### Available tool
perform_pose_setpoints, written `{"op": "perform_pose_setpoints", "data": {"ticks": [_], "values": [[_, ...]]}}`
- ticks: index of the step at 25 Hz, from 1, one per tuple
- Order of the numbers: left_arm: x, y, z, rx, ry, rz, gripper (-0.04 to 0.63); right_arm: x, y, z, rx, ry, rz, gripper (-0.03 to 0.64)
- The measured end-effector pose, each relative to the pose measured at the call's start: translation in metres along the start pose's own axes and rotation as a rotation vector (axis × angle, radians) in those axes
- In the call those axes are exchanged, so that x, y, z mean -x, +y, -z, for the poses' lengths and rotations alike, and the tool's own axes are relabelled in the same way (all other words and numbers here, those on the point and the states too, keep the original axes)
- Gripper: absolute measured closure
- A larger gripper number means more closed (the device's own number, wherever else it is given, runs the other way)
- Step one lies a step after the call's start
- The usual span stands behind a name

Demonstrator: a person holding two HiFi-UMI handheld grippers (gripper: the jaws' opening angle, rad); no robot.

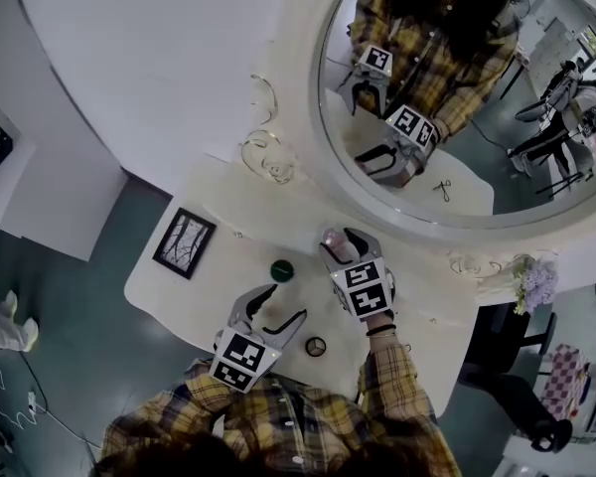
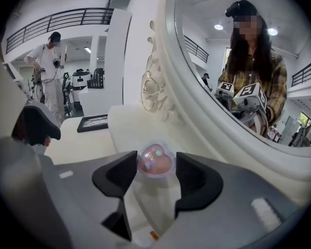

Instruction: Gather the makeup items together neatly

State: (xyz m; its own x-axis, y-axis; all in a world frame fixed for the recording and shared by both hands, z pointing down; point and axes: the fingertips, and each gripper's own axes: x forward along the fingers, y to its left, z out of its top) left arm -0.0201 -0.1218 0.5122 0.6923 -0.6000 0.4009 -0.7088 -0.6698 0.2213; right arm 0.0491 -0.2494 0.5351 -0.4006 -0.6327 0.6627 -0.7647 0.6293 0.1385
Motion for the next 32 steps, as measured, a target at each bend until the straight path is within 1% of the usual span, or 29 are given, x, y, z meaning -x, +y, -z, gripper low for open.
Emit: {"op": "perform_pose_setpoints", "data": {"ticks": [11,27,32], "values": [[-0.002,0.009,-0.001,0.007,0.008,0.001,0.314,-0.017,-0.003,0.008,0.028,0.044,-0.047,0.383],[0.004,0.013,0.0,0.004,0.005,0.0,0.314,-0.014,-0.003,0.011,-0.003,0.03,-0.035,0.372],[0.008,0.017,0.002,-0.002,0.003,0.002,0.314,-0.007,-0.002,0.008,-0.012,0.008,-0.016,0.37]]}}
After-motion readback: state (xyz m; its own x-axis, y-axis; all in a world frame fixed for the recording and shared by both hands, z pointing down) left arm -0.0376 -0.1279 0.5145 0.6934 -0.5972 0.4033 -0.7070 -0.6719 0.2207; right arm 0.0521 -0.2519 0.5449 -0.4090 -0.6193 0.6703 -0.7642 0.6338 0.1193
